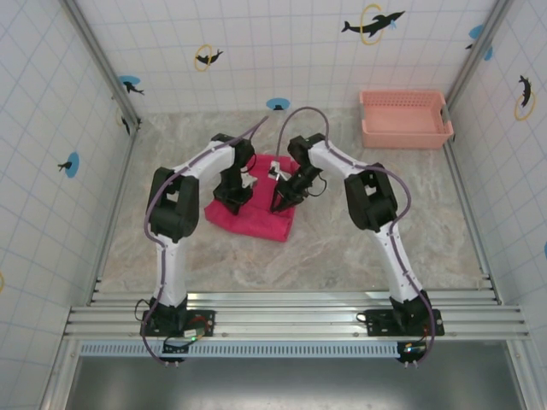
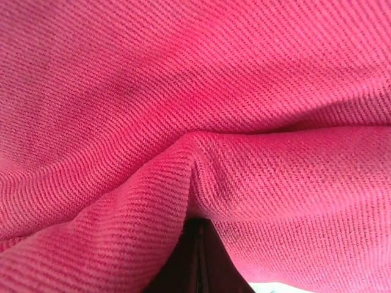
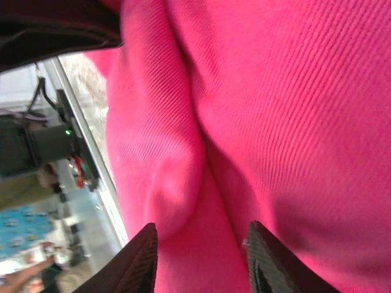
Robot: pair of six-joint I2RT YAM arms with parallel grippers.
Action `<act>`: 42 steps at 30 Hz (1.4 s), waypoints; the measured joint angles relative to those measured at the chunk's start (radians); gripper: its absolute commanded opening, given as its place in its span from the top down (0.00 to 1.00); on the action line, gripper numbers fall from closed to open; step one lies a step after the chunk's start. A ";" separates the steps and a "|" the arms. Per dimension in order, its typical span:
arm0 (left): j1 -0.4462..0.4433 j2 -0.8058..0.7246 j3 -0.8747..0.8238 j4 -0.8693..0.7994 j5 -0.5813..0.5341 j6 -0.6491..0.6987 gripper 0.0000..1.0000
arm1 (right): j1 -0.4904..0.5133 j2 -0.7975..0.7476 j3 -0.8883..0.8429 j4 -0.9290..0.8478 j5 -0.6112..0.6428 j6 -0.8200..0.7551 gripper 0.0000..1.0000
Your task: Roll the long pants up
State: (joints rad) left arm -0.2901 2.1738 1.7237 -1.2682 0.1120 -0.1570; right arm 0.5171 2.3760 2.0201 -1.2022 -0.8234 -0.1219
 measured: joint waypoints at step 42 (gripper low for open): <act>0.035 0.047 0.061 -0.066 0.003 0.136 1.00 | 0.532 -0.318 -0.718 1.025 1.286 -0.463 0.51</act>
State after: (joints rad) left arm -0.2546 2.2211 1.7851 -1.3342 0.1150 -0.0212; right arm 1.0492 2.0579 1.3025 -0.1776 0.4622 -0.5850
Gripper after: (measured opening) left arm 0.042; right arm 0.494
